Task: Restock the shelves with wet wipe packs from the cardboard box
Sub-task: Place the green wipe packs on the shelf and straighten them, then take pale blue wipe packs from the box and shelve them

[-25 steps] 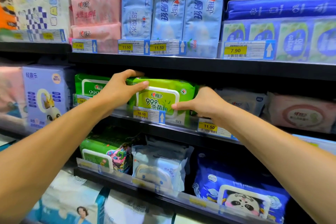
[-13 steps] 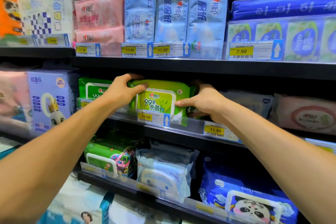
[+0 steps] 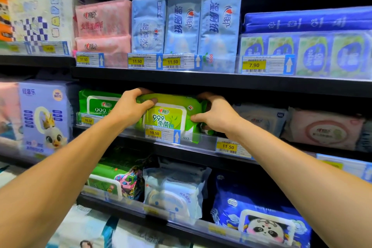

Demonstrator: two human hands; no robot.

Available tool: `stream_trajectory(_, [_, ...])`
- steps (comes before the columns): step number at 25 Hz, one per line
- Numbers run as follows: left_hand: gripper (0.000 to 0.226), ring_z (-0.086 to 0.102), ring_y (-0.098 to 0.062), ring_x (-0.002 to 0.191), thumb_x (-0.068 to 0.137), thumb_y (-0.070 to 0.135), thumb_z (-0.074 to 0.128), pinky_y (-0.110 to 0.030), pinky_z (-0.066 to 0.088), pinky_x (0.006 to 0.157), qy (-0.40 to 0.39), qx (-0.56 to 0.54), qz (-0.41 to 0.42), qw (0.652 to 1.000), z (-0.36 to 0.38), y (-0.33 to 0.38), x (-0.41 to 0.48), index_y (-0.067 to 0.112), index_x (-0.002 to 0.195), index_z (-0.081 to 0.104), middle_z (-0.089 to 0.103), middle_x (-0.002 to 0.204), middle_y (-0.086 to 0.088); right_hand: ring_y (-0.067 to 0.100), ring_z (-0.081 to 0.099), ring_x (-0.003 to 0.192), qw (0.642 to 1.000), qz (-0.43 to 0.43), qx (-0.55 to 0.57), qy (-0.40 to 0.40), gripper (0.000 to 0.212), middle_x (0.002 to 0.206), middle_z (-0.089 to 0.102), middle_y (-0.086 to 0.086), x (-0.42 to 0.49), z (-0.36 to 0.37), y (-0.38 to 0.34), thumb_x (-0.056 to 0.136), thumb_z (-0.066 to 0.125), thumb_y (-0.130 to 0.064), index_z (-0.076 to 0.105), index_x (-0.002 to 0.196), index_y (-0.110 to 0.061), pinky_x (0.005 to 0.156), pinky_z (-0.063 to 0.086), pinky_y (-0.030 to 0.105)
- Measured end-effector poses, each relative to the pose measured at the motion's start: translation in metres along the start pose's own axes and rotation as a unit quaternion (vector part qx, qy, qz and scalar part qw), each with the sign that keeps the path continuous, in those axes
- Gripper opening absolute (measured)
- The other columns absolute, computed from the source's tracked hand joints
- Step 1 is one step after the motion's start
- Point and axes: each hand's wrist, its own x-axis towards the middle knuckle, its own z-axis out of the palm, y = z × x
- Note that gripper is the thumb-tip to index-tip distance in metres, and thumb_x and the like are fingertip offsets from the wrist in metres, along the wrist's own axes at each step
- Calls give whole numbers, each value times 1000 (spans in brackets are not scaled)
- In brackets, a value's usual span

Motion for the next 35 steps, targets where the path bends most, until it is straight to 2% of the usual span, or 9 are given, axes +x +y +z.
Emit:
stream_trajectory(3, [37,66,-18,97,96,29,63,-31,50,84,-17,62,15,998,-5,1,-6,20,132,58,67,115,1,29,63,110,979,-70,-188,21,67,130,65,5,-15,-5,-9,83,78,-33,50,143,-26,95,55,43])
stream_trajectory(7, [53,60,-21,110,87,44,71,-40,48,91,-19,168,29,985,-14,3,-19,26,134,55,61,124,2,35,60,106,939,-114,-324,31,62,119,62,8,-44,-14,-21,84,69,-34,43,141,-29,85,55,48])
stream_trajectory(10, [79,59,-33,109,75,59,76,-48,51,89,-3,272,24,962,-13,-2,-35,32,142,44,56,129,-11,30,55,105,927,-150,-344,19,53,115,57,3,-66,-24,-26,83,70,-28,48,131,-27,81,53,44])
stream_trajectory(14, [88,46,-39,126,75,74,64,-55,49,91,15,408,40,912,-16,-3,-58,36,149,33,48,137,-16,27,55,98,931,-143,-335,-29,41,103,51,-3,-89,-39,-33,82,71,-21,55,119,-26,75,47,38])
stream_trajectory(17, [87,46,-39,126,77,68,67,-54,50,92,9,461,50,886,-21,16,-72,33,150,33,46,142,-13,27,55,94,933,-131,-329,-67,39,104,53,-4,-104,-45,-39,82,72,-21,58,118,-26,77,47,37])
stream_trajectory(22, [64,51,-28,116,82,65,64,-46,53,83,-41,481,121,867,-3,52,-112,33,135,45,55,128,0,29,58,108,920,-129,-353,-109,49,121,60,2,-130,-50,-36,81,73,-24,56,127,-25,78,48,38])
stream_trajectory(26, [66,47,-24,124,80,71,60,-45,51,89,-120,495,118,853,26,76,-149,36,133,44,49,135,4,32,57,111,904,-113,-392,-130,54,121,58,6,-157,-68,-22,80,77,-27,53,128,-19,78,50,41])
stream_trajectory(30, [69,49,-20,122,75,77,59,-48,51,90,-194,470,126,852,66,104,-187,40,131,45,51,130,6,31,58,111,903,-82,-396,-144,57,122,59,6,-198,-102,1,78,78,-25,53,128,-18,85,53,46])
stream_trajectory(35, [68,48,-16,118,75,76,58,-46,51,87,-253,448,148,845,134,135,-234,43,132,42,49,128,11,28,58,105,892,-38,-413,-180,60,119,59,3,-256,-147,48,78,79,-25,51,130,-21,75,50,41])
